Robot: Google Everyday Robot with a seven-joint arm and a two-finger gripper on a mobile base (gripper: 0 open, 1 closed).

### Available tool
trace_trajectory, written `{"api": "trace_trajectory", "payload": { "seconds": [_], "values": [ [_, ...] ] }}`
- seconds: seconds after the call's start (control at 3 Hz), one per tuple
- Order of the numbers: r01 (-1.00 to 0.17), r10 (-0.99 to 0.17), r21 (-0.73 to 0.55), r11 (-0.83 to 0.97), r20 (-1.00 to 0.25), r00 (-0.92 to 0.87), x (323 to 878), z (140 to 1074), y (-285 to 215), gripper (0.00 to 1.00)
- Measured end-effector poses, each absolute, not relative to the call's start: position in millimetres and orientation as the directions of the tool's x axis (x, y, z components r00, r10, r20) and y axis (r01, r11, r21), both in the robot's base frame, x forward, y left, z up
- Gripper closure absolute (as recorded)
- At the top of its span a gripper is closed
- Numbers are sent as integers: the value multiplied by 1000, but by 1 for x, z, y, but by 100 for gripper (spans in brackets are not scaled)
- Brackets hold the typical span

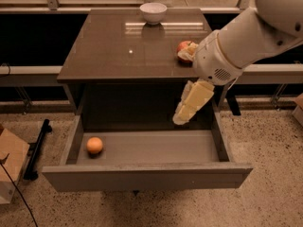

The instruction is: Pick orange from top drawer and place on counter

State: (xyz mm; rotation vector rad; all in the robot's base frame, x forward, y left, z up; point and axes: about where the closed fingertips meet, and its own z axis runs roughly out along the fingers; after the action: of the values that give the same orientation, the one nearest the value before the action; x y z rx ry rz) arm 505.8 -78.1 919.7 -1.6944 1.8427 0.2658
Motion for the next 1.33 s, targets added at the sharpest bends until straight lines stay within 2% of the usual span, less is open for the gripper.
{"api": "trace_trajectory", "payload": {
  "seconds": [0.67, 1.33],
  "values": [
    [-954, -830, -237, 184, -558, -21, 509, 908, -73, 0],
    [-958, -760, -191, 216, -648, -42, 535, 871, -43, 0]
  ]
}}
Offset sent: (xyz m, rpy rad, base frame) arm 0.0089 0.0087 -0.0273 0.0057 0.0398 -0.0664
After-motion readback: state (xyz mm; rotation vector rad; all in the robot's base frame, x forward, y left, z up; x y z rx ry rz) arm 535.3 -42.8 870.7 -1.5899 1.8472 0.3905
